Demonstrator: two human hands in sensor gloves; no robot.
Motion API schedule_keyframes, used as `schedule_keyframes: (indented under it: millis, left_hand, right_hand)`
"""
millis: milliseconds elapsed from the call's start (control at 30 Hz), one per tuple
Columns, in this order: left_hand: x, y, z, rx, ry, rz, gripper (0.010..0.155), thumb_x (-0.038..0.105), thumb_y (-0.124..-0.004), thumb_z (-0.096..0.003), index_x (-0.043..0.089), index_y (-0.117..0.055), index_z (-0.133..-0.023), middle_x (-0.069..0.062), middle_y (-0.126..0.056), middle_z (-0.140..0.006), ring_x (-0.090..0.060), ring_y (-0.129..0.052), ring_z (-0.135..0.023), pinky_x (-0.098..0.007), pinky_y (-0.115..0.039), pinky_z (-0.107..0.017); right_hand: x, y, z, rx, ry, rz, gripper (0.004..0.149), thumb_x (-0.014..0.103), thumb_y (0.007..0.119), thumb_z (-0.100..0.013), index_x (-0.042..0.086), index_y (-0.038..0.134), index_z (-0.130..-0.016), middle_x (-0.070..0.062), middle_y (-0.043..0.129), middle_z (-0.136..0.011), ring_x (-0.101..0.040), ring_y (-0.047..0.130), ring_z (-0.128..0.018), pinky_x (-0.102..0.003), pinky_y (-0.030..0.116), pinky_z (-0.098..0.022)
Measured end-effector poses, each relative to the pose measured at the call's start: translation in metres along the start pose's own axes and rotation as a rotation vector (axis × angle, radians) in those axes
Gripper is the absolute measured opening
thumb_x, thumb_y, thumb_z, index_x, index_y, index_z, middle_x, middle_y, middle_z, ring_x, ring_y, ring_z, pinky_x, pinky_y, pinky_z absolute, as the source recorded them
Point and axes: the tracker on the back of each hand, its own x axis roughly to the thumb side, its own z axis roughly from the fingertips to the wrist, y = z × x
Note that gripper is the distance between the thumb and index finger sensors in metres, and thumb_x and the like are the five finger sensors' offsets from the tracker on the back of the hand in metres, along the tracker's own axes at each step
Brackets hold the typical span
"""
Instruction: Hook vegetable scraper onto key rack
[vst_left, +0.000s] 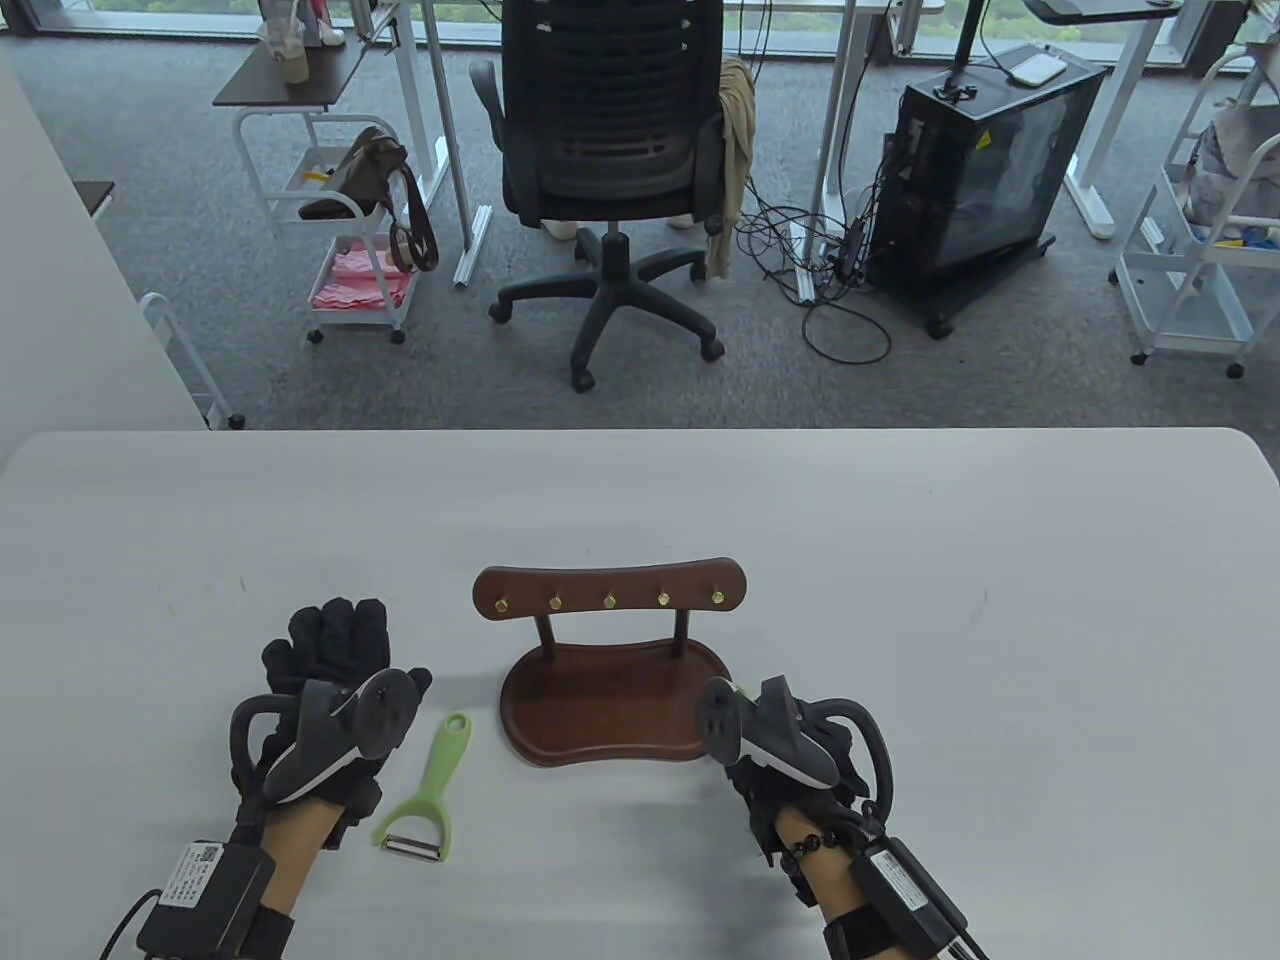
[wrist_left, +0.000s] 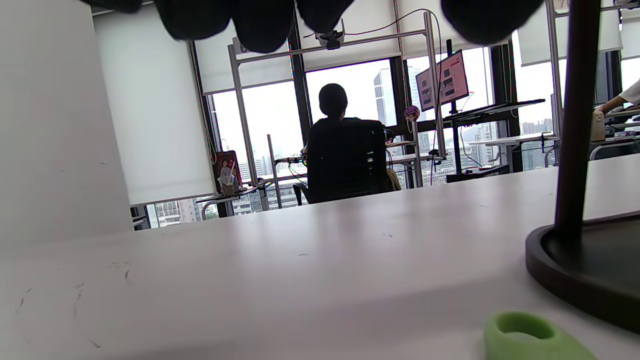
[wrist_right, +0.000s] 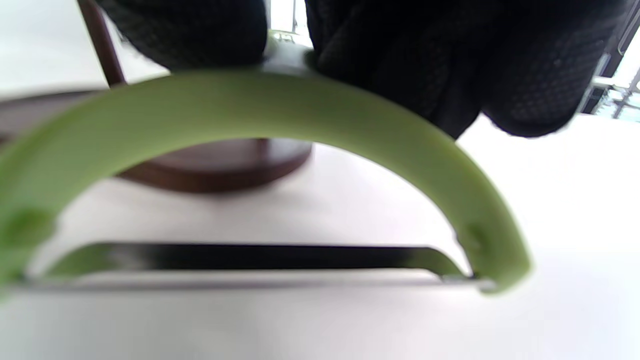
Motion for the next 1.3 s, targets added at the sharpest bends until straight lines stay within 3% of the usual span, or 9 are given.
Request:
schedule_keyframes:
  millis: [233, 567, 1300]
  left_hand:
    - [-0.001, 0.001, -0.001, 0.006, 0.003, 0.002, 0.081, 0.055, -0.059, -0.0577, 0.002, -0.039, -0.115, -0.035, -0.044, -0.115, -0.065, -0.052, -0.103, -0.079, -0.047, -0.067]
    - [0.000, 0.001, -0.002, 0.007, 0.004, -0.007, 0.081, 0.056, -0.059, -0.0577, 0.002, -0.040, -0.115, -0.035, -0.045, -0.115, -0.065, -0.052, -0.103, -0.079, -0.047, -0.067]
    - [0.000, 0.002, -0.002, 0.007, 0.010, 0.001, 0.081, 0.056, -0.059, -0.0577, 0.002, -0.040, -0.115, -0.035, -0.045, -0.115, -0.065, -0.052, -0.103, -0.079, -0.047, -0.067]
  right_hand:
    - [0.018, -0.044, 0.026, -0.278, -0.108, -0.041, 0.069, 0.041, 0.083, -0.048, -0.012, 0.076, -0.091, -0.016, 0.096, -0.068, -0.031, 0.104, -0.050, -0.061, 0.090, -0.047]
    - [0.029, -0.066, 0.026, -0.527, -0.082, -0.066, 0.068, 0.043, 0.083, -0.049, -0.011, 0.076, -0.091, -0.013, 0.096, -0.068, -0.028, 0.105, -0.049, -0.058, 0.091, -0.047]
    - [0.039, -0.053, -0.001, -0.517, -0.014, 0.025, 0.067, 0.043, 0.084, -0.049, -0.010, 0.078, -0.089, -0.013, 0.097, -0.067, -0.028, 0.106, -0.048, -0.057, 0.092, -0.046]
